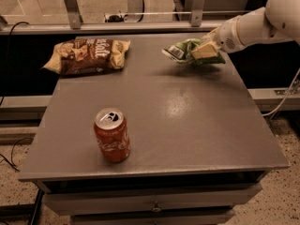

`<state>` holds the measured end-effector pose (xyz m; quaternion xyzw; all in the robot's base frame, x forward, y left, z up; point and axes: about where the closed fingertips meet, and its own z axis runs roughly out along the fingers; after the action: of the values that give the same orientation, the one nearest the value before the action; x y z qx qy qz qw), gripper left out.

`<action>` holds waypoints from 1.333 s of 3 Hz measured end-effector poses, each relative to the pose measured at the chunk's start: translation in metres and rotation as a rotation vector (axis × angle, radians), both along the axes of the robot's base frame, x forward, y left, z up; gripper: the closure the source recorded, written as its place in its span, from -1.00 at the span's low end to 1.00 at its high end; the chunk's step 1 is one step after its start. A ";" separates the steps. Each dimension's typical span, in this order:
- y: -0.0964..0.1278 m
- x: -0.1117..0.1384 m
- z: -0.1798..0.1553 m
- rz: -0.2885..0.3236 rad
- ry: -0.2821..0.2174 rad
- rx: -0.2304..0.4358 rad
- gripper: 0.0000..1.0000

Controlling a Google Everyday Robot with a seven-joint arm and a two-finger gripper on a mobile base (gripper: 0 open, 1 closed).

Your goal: Move green jalapeno chip bag near brown chip bag

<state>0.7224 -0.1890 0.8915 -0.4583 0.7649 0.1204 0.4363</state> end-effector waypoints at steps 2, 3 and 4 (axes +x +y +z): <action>0.043 -0.004 -0.012 0.096 -0.003 0.038 1.00; 0.092 -0.003 -0.013 0.198 -0.042 0.061 1.00; 0.136 -0.003 -0.001 0.296 -0.103 0.096 1.00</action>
Offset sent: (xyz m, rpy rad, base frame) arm -0.0084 0.1106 -0.0129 0.0682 -0.0567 0.2483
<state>0.7190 -0.0527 0.8906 -0.5502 0.6590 0.1960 0.4739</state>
